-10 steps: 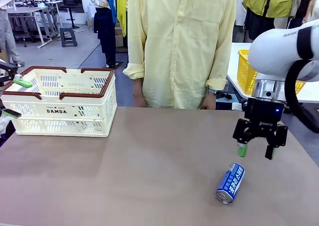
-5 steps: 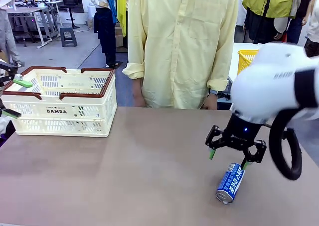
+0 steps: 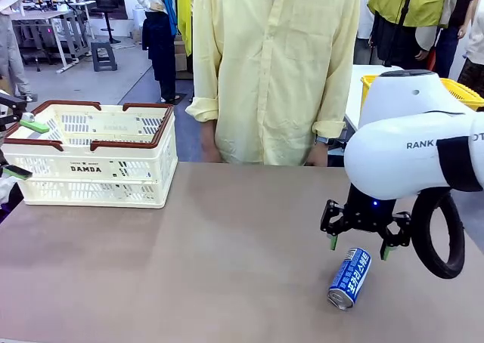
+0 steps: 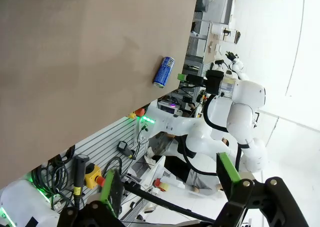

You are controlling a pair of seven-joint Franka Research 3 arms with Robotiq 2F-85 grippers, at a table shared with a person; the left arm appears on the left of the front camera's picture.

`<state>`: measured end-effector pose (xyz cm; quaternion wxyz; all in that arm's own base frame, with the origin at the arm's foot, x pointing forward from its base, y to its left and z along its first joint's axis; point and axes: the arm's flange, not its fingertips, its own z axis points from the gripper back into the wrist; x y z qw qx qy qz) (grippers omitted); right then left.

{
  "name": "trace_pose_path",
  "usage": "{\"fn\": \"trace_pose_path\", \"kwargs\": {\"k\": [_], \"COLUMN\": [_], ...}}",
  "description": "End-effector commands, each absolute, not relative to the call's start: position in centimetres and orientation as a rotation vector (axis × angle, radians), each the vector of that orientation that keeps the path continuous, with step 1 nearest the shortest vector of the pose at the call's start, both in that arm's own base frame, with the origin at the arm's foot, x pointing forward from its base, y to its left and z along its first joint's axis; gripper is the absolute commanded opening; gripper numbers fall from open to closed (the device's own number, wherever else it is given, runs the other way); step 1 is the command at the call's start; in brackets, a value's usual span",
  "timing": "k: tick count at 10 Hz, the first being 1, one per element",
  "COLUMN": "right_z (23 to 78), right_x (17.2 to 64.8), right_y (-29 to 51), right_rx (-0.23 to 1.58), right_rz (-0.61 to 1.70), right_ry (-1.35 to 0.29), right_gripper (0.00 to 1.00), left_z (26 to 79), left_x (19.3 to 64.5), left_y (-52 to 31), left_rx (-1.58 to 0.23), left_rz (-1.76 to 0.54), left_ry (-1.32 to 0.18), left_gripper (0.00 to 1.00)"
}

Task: Place the drinks into the Shopping basket.
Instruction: Pick up one drink and place it into the Shopping basket.

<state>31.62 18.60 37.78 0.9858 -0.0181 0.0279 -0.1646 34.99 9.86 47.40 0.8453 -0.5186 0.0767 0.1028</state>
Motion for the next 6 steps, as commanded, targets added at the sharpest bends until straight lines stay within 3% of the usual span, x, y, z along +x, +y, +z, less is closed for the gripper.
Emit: {"fn": "trace_pose_path", "kwargs": {"k": [1,3,4,6], "right_z": [37.7,36.8,36.6,36.5], "right_x": [31.6,32.1,31.7,30.2], "right_y": [18.5,18.7,19.0,19.8], "right_rx": [-0.042,-0.064,-0.181,-0.277], "right_rz": [-0.307,-0.514,-0.855,-1.106], "right_ry": [0.061,0.082,0.043,0.033], "right_gripper": [1.00,1.00,1.00,1.00], "left_z": [47.6,47.6,47.6,47.6], "left_x": [34.9,34.9,34.9,34.9], "left_y": [9.7,9.7,9.7,9.7], "left_rx": [-1.120,-1.120,-1.120,-1.120], "left_rz": [0.225,0.225,0.225,0.225], "left_ry": [0.159,0.159,0.159,0.159], "left_gripper": [1.00,1.00,1.00,1.00]}}
